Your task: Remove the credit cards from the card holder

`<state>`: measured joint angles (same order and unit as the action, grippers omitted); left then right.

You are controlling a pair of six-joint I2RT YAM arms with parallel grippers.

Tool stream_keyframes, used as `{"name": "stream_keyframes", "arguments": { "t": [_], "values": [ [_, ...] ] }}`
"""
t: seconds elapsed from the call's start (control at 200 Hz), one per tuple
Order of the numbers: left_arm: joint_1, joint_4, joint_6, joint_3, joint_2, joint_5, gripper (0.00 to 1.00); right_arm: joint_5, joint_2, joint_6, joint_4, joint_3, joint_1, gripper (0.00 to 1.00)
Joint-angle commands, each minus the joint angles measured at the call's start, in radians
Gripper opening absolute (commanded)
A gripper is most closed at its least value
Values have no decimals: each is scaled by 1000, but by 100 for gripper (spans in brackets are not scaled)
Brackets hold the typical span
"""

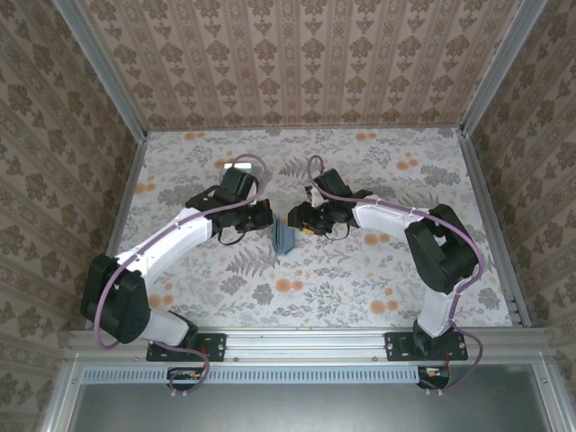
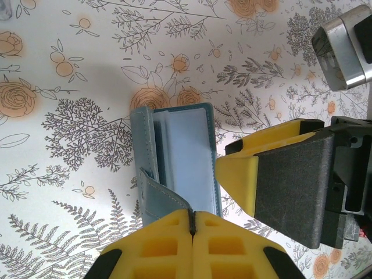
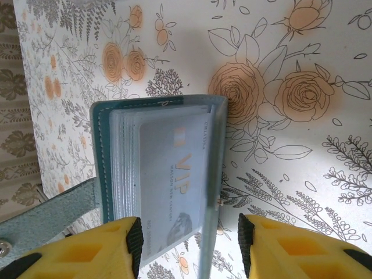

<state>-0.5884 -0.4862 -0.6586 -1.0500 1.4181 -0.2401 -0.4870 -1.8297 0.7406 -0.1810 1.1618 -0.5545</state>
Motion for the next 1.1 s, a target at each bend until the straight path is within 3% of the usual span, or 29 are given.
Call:
{"name": "stream_keyframes", "arguments": {
  "t": [0.0, 0.065, 0.115, 0.23, 0.295, 0.65, 1.09],
  "values": [
    [-5, -11, 19, -19, 5, -12, 0, -13, -18, -1, -23, 20, -1, 49],
    [-3, -14, 22, -19, 6, -9, 0, 1, -27, -22, -55, 34, -1, 45],
    [1, -16, 26, -17, 9, -5, 0, 7, -35, -38, -69, 38, -1, 35],
    [14, -28, 38, -4, 10, 3, 0, 42, -44, -65, -90, 28, -1, 26],
    [23, -35, 49, 9, 8, 11, 0, 52, -49, -75, -92, 15, 1, 15],
    [78, -26, 96, 111, 26, 24, 0, 91, -21, -66, -14, -52, 14, 23],
    [79, -21, 113, 128, 53, 25, 0, 9, -50, -26, 52, -100, 82, 26]
  ]
}}
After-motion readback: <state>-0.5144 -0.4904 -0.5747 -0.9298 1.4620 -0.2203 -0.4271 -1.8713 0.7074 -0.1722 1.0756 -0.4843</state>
